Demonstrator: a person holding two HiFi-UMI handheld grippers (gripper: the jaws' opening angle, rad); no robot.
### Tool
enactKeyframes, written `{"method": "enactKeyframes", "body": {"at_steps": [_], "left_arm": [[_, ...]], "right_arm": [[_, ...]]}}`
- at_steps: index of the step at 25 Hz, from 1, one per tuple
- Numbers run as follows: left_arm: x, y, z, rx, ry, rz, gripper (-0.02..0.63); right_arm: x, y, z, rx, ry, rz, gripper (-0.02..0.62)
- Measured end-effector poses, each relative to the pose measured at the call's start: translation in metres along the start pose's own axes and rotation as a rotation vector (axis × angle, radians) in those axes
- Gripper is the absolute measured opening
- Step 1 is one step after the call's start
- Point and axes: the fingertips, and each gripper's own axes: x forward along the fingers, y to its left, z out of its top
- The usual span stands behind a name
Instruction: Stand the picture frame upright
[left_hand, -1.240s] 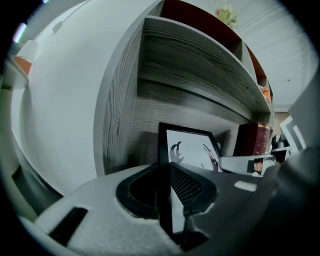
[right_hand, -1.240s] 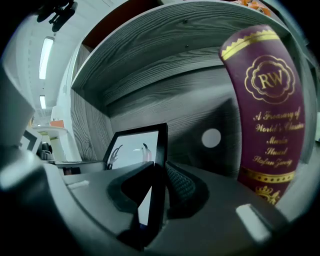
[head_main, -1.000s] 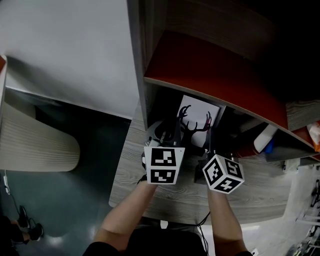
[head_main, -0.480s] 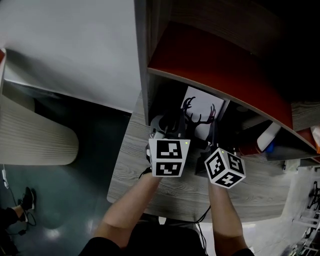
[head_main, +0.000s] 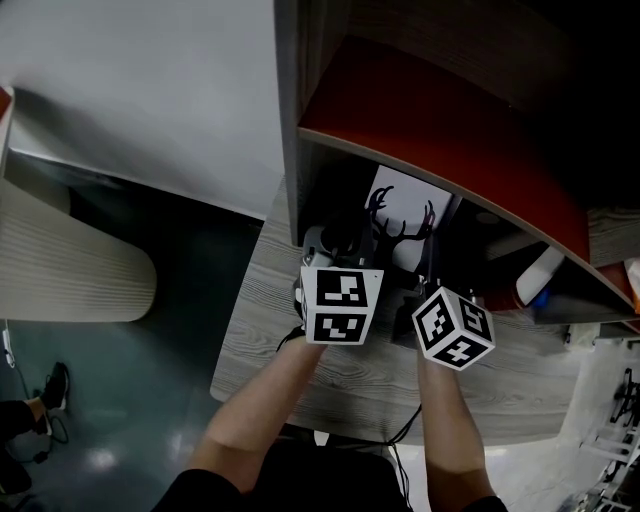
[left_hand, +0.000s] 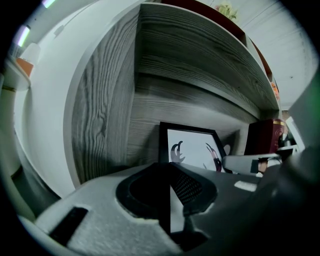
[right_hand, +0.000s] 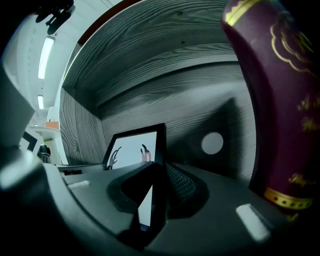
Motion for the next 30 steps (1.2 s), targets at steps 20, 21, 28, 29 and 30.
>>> {"method": "enactKeyframes", "body": {"at_steps": [20, 21, 28, 29, 30], "left_arm": [[0.018, 0.007, 0.005, 0.006, 0.006, 0.027, 0.063], [0.018, 0.007, 0.005, 0.008, 0.007, 0.028, 0.063], [0.019, 0.007, 0.002, 0.015, -0.005, 0.036, 0.063], [0.018, 0.007, 0.002, 0.020, -0.009, 0.034, 0.063], [0.019, 0.007, 0.002, 0.026, -0.013, 0.031, 0.064]], "right_arm": [[0.017, -0.001, 0.002, 0.017, 0.011, 0.003, 0.067], [0.017, -0.002, 0.001, 0.016, 0.012, 0.001, 0.067], [0.018, -0.001, -0.001, -0.008, 0.003, -0.003, 0.066], [0.018, -0.001, -0.001, -0.013, 0.001, -0.001, 0.066], [0.018, -0.001, -0.001, -0.019, -0.001, 0.001, 0.066]]}}
